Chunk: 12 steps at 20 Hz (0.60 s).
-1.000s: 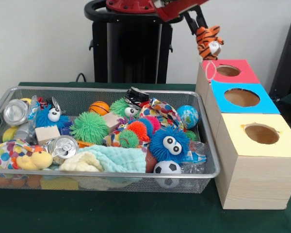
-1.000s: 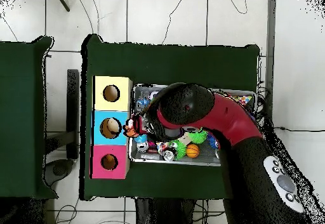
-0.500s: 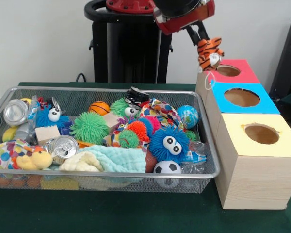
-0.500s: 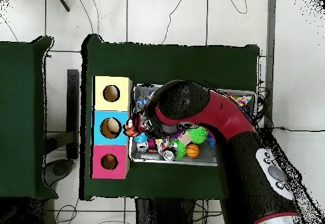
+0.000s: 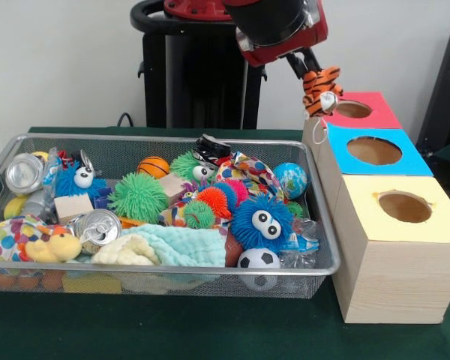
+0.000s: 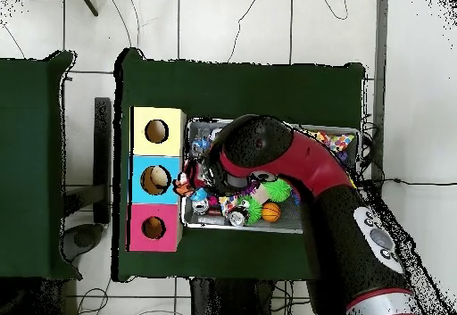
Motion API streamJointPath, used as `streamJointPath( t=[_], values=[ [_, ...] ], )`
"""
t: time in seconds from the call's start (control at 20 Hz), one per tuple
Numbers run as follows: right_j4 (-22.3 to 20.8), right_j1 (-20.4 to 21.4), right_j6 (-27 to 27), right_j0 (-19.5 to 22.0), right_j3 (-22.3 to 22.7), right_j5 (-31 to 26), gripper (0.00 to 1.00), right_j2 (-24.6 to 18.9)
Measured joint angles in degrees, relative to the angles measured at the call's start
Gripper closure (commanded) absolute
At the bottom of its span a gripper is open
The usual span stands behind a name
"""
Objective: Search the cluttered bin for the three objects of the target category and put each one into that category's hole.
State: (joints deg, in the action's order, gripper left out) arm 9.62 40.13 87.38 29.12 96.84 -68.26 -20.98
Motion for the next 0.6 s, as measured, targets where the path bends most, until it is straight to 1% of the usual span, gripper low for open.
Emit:
streamJointPath(
  t=[0.45,0.5,0.6],
  values=[
    [4.70,0.44,1.52,-2.48,1.33,0.01,1.00,1.35],
    [5.64,0.67,1.93,-3.35,1.85,0.01,1.00,1.51],
    [6.17,0.80,2.22,-4.02,2.32,0.01,1.00,1.62]
  ],
)
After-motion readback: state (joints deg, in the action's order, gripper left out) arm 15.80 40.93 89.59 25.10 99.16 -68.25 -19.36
